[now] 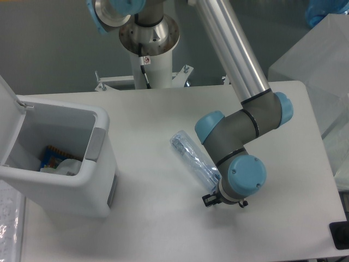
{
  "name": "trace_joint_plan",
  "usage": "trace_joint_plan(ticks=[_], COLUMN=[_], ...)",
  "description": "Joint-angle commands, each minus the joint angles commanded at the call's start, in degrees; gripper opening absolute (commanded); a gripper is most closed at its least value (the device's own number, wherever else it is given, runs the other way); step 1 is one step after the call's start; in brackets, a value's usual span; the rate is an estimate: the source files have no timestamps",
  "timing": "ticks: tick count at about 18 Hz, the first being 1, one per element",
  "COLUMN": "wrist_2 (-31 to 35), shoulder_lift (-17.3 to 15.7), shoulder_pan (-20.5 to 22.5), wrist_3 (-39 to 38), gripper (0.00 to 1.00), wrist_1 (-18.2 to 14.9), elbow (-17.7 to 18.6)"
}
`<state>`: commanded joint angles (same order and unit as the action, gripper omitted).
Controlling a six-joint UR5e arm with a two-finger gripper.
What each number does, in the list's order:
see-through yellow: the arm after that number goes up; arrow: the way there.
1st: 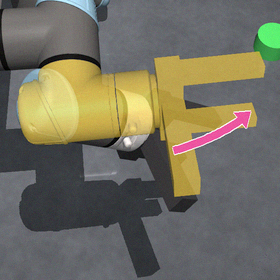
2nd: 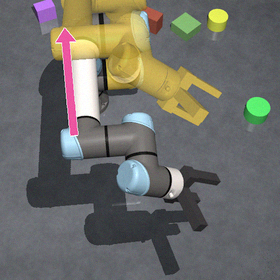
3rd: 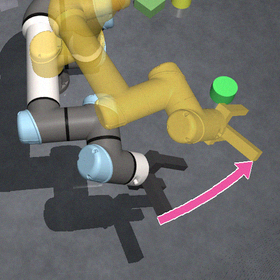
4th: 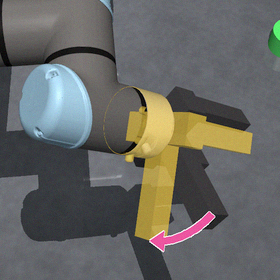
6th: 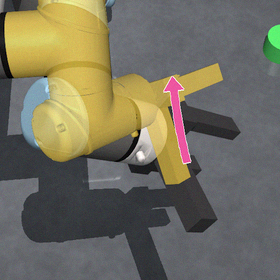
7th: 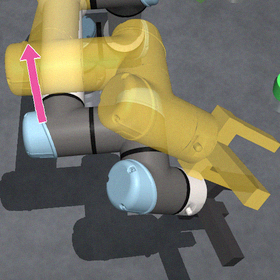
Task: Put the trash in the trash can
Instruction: 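Rotate the gripper and lower it around the bottle's cap end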
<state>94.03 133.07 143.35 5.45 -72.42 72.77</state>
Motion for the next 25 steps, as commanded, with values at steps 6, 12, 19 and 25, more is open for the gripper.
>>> trace_joint_plan(ticks=[6,12,19,25], wrist_2=[0.4,0.6,0.5,0.4], shoulder_lift=[-0.4,-0.2,-0.3,-1.1], shoulder_pan=[0.1,0.1,0.1,0.1], wrist_3=[-0.4,-0.4,-1.1,-1.1], gripper=[0.64,0.51,0.29,0.21], wrist_1=[0.3,0.4,0.4,0.2], elbow=[0.2,0.5,1.1,0.6])
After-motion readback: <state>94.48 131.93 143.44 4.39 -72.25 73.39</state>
